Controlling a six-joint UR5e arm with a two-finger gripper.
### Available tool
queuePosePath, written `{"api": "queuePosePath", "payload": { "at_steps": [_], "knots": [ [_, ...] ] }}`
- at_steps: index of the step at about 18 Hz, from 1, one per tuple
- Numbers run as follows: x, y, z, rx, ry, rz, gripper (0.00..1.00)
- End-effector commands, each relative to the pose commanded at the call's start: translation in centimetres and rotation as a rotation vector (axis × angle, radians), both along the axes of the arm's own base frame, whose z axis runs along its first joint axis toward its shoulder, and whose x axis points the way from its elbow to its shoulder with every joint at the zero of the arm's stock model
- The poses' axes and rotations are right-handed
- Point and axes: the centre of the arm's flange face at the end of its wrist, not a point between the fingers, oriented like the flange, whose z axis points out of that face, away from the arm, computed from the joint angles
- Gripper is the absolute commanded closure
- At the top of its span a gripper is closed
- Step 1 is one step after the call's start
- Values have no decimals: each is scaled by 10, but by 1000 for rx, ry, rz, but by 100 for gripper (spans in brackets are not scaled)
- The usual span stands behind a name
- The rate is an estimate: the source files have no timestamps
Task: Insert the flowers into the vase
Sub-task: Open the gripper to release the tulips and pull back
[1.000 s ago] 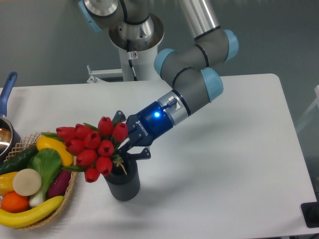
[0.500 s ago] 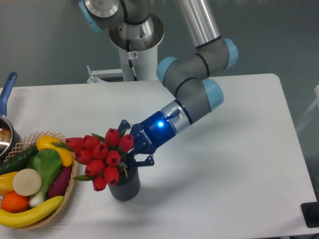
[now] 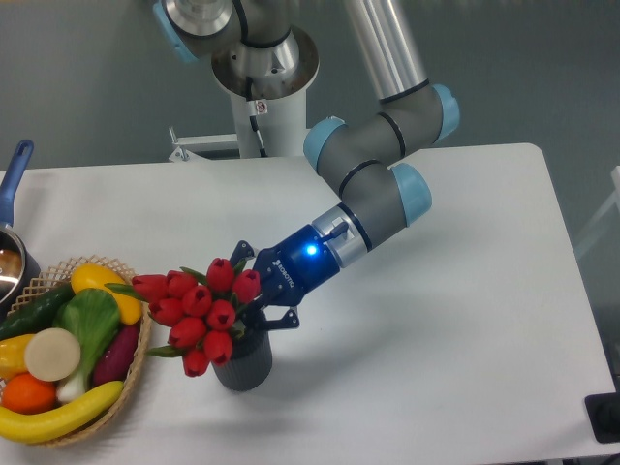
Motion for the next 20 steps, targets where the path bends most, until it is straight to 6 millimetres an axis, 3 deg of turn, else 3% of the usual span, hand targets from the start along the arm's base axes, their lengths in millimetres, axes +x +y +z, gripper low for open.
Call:
{"api": "queuePosePath", "payload": {
  "at_steps": [3,5,9,14,17,20],
  "knots": [
    [0,0,0,5,8,-1,43],
    [-1,0,1,7,11,0,16],
    [-1,-1,2,16,36,-4,0],
    [-18,-15,14,39,115,24,0],
    [-35,-40,39,-9,249,78,0],
    [-50,-69,51,-86,368,131,0]
  ]
}}
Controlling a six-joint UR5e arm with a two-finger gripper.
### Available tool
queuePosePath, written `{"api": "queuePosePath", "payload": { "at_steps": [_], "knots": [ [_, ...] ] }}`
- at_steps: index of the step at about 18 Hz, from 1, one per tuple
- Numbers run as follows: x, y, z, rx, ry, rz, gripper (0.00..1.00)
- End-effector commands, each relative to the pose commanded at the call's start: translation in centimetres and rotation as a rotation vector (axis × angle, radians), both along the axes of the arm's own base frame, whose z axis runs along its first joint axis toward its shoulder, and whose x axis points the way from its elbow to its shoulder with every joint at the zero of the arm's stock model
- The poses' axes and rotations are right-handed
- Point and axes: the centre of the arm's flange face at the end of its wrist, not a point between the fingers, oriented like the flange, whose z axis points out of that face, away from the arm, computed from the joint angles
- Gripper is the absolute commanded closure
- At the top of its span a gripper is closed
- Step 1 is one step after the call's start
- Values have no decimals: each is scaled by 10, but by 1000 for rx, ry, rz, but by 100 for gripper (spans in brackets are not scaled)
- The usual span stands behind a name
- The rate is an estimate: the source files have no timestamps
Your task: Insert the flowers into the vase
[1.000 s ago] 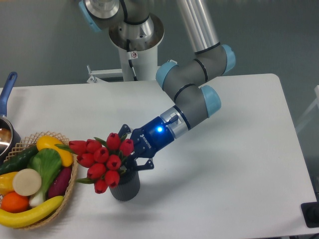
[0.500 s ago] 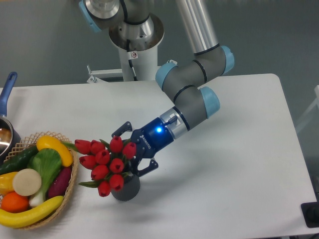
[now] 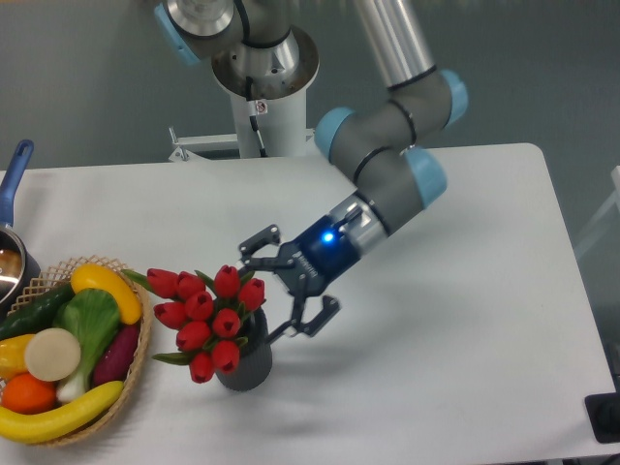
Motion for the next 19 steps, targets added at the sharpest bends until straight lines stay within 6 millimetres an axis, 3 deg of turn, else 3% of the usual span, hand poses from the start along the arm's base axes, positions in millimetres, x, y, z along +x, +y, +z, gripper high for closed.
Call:
{"api": "queuePosePath", "payload": {
  "at_steps": [4,6,8,12,16,19],
  "knots": [
    [-8,-42,31,-115,179,85,0],
    [-20,-73,45,-260,285,173,0],
    [-22,-91,56,-389,376,232,0],
    [-16,-119,107,-533,523,312,0],
    [-15,-148,122,-724,652,207,0],
    [-21,-171,125,-759,692,142,0]
  ]
}}
